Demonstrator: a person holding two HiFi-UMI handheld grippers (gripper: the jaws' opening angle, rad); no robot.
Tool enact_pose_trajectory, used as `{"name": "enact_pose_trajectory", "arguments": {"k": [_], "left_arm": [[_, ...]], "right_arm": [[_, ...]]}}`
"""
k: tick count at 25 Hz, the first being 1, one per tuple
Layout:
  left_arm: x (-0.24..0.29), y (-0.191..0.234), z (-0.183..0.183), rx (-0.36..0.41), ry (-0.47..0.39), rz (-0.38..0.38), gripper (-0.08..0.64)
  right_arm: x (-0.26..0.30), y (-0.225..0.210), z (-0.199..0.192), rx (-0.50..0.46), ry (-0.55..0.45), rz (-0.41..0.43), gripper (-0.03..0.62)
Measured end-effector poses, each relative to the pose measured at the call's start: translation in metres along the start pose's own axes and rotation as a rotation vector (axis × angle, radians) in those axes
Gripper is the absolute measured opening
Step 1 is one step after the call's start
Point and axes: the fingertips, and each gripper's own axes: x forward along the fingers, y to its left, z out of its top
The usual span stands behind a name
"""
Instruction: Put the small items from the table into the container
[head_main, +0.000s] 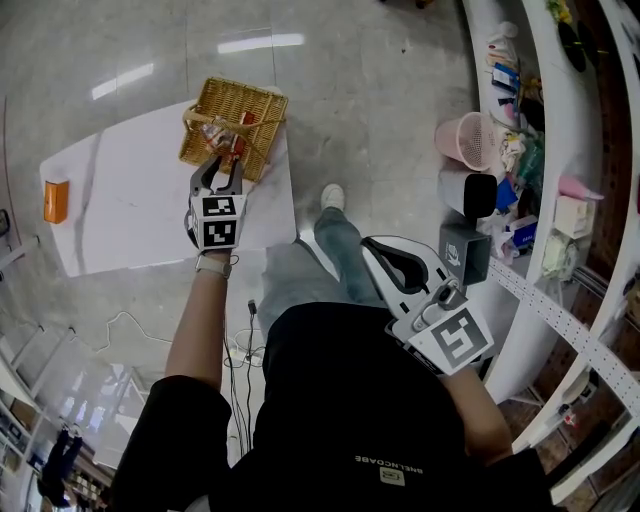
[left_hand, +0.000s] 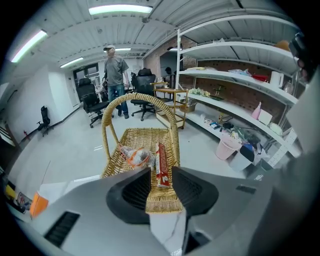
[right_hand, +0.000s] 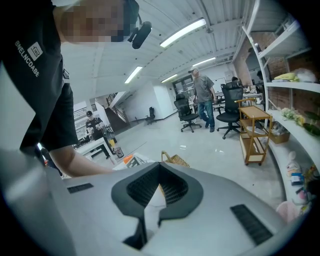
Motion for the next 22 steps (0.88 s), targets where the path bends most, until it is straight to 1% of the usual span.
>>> {"name": "enact_pose_trajectory", "arguments": {"k": [6,11,17,22], "left_arm": [[-0.015,-0.003,0.003,-0.014,-0.014,0.009,0.114],[-0.037,-0.001,0.010,-0.024,-0.039,0.033,0.114],[-0.072,-0.001,0.026,-0.029,-0.082,0.053,0.114],[-0.110,-0.016,0.045,-0.027,-0.122,0.049,0.114]], "right_arm": [[-0.003,0.004,0.003,-0.019,-0.009,0.025,0.000],[-0.003,0.010,0.010,-0.037,-0.032,0.055,0.000],[-0.002,0.017,0.022,-0.057,-0.063,0.098,0.000],[0.000,0.024,0.032,-0.075,-0.096,0.134,0.000]]}}
